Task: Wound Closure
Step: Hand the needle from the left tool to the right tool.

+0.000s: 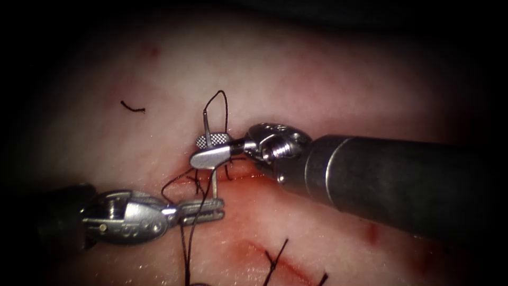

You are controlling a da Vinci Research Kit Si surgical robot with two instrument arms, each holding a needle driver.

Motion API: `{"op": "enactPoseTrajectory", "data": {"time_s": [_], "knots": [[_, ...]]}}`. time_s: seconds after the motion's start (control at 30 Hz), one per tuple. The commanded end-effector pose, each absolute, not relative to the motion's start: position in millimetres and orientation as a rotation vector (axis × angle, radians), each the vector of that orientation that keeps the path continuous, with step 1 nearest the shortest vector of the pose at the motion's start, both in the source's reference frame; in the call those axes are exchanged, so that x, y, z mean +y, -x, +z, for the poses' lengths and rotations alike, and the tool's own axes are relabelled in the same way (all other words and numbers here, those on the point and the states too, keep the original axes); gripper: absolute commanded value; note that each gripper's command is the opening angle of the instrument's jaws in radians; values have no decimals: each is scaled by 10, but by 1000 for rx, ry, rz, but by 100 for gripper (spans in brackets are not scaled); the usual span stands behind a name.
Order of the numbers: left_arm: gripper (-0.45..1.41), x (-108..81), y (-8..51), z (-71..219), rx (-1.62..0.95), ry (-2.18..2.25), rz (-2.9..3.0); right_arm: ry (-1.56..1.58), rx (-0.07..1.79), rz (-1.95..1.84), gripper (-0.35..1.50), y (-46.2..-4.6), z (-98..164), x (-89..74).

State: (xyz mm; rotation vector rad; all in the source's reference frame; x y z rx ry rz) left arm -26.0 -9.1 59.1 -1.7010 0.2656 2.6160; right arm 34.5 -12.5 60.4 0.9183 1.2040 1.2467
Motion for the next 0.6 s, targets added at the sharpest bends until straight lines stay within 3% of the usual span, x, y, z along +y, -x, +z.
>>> {"op": "enactPoseTrajectory", "data": {"time_s": [0.03, 0.07, 0.13, 0.47, 0.53, 0.57, 0.6], "knots": [[-45, -88, 266, 597, 270, 1702, 2616, -919, 1206, 1244, 24, -354, 608, -123], [-45, -88, 266, 597, 270, 1702, 2616, -919, 1206, 1245, 14, -354, 609, -123], [-45, -89, 266, 598, 269, 1700, 2619, -918, 1206, 1246, -35, -354, 609, -122], [-45, -98, 268, 600, 285, 1686, 2637, -877, 1178, 1284, -35, -350, 611, -117], [12, -101, 268, 600, 283, 1582, 2568, -875, 1175, 1295, -35, -343, 610, -111], [26, -102, 267, 601, 308, 1552, 2551, -873, 1173, 1300, -35, -340, 610, -109], [26, -102, 267, 601, 308, 1552, 2551, -873, 1173, 1300, -35, -340, 610, -109]]}}
